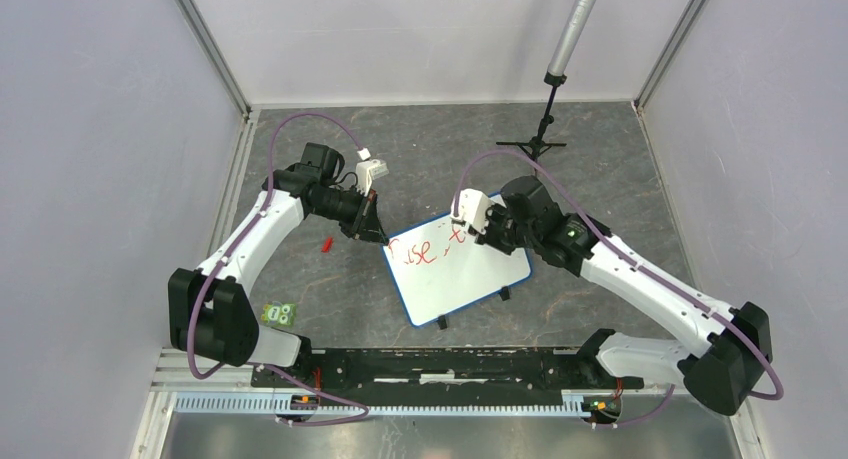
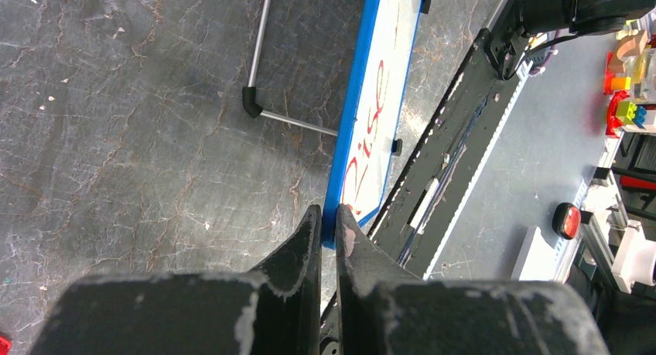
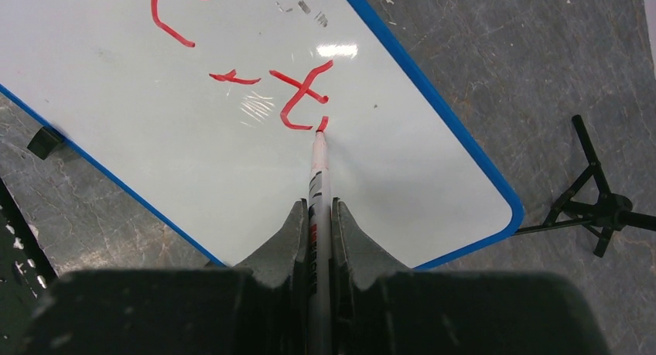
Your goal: Write a sentence on the whiteboard
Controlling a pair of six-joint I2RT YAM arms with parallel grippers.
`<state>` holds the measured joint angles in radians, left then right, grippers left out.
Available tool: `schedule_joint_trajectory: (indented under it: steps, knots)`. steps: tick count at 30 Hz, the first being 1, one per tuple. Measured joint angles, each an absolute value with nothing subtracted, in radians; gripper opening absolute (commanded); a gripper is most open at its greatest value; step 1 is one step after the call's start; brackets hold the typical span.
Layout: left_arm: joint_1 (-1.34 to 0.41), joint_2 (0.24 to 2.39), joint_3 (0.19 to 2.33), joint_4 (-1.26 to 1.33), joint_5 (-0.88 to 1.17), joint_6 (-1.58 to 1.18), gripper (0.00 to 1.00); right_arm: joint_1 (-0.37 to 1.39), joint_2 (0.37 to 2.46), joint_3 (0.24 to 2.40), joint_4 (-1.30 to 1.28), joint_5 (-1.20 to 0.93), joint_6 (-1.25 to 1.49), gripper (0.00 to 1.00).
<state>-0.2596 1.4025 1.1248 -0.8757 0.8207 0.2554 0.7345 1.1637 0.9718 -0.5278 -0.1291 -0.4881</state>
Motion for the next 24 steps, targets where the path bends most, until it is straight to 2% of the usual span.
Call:
schedule_joint_trajectory:
  steps: [24]
  knots:
    - [-0.26,1.402,1.125,-0.876,0.821,0.255,0.03,0.721,1.166,0.98,-0.539,-0.127,-0.488,0.0]
